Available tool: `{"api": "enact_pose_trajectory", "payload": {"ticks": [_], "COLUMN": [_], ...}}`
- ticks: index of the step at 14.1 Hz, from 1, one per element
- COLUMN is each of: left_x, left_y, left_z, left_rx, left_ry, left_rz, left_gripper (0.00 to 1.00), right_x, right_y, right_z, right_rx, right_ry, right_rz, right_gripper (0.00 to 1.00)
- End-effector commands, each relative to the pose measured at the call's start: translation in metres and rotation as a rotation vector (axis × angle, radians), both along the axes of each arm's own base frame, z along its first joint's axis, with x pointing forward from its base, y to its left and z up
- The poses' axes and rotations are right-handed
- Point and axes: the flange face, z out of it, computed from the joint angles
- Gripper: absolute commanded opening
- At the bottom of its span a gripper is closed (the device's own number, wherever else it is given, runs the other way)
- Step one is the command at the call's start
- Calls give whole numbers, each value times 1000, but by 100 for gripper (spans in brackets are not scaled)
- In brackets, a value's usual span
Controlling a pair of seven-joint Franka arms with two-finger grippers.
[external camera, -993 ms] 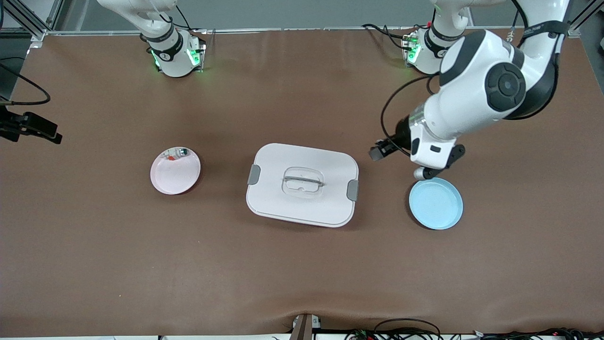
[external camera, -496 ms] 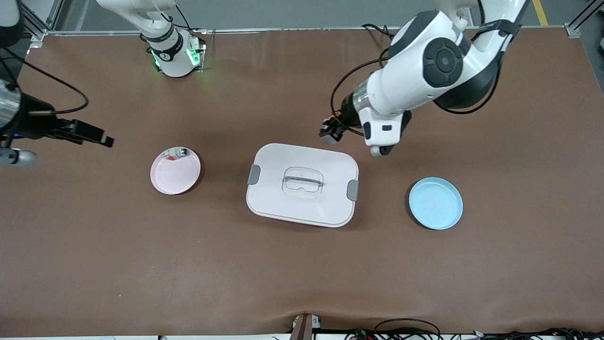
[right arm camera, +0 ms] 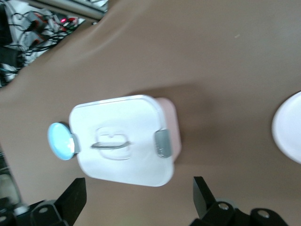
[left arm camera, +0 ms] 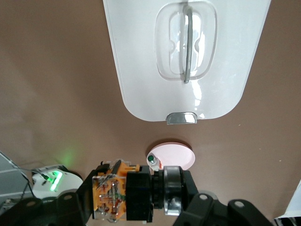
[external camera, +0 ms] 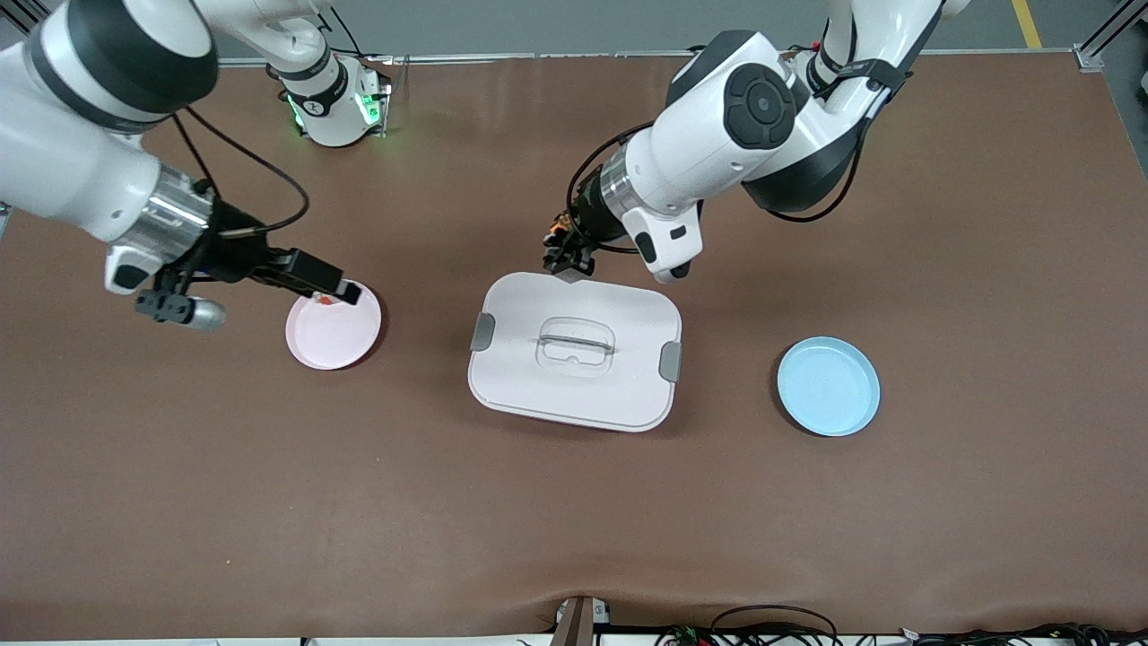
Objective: Transfer orange switch to right arm and place
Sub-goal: 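Bring the switch above the white box toward the right gripper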
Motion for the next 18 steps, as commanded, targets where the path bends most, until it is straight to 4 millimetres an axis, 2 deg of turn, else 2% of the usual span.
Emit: {"api": "enact_pose_trajectory", "payload": {"ticks": [1,3,5,7,10,13,18], "left_x": [4,5,8,11,9,7,3], "left_y": [-13,-16,-18,-25,-29,-31,-36], "left_z": [-2,-9,-9,-11,-16,-19,-18], "left_rx": [-32,-34,-41,-66,-59,-55,-56], "left_ry": [29,40,52,46,46,48,46], "left_rz": [66,81,109,139,132,128,120], "left_gripper": [0,0,0,0,0,0,0], "right_x": [-34,-60,-78,-90,-100,-105,-90], "right_y": [14,34,65,96,123,137,160], "right_z": [-1,-23,-31,-32,-38,-44,-63], "right_rx": [87,89,167,181,172,164,145], "right_ry": [-35,-96,-97,-138,-172,-186,-239], "right_rz": [-63,-94,-92,-45,51,112,124], "right_gripper": [100,100,100,100,100,100,100]}}
